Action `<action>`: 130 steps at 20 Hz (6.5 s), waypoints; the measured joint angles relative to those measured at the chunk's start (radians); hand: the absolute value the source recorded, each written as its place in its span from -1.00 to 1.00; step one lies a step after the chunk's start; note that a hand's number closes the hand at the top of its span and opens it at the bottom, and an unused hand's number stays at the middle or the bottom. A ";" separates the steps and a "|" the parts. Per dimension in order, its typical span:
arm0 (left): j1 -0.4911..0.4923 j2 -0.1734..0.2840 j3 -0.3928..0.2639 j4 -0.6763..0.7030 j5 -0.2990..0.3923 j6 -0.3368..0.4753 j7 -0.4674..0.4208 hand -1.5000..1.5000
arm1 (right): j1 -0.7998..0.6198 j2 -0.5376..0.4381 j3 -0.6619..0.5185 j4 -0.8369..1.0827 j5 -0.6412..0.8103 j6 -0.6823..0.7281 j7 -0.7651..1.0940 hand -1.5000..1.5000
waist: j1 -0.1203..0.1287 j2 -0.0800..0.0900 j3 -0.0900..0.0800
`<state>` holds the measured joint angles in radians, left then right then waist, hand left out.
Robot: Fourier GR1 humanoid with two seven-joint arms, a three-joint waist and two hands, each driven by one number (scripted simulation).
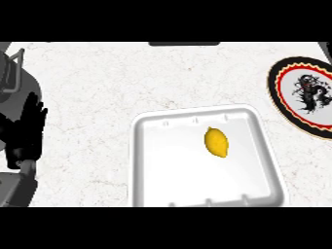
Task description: Pick the lemon from the tray and place it in the plate
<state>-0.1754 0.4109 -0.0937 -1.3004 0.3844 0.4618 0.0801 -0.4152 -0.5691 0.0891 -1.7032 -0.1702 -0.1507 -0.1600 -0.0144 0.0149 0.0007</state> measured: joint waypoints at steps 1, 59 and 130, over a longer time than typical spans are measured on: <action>-0.010 0.005 -0.008 -0.002 -0.006 -0.014 -0.004 0.00 | -0.003 -0.002 0.008 0.026 -0.020 0.025 0.031 -1.00 | 0.005 -0.002 -0.001; -0.061 0.055 -0.162 -0.319 -0.196 -0.426 -0.133 0.00 | -0.806 0.387 0.517 1.494 0.134 1.258 0.763 -1.00 | 0.052 -0.001 0.000; 0.166 0.038 0.049 -0.386 -0.242 -0.461 -0.140 0.00 | 0.309 -0.463 0.000 0.042 0.459 0.178 -0.370 1.00 | -0.162 -0.046 0.006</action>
<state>-0.0092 0.4493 -0.0451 -1.6865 0.1420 0.0011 -0.0601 -0.1060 -1.0323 0.0895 -1.6608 0.2885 0.0278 -0.5295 -0.1763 -0.0311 0.0066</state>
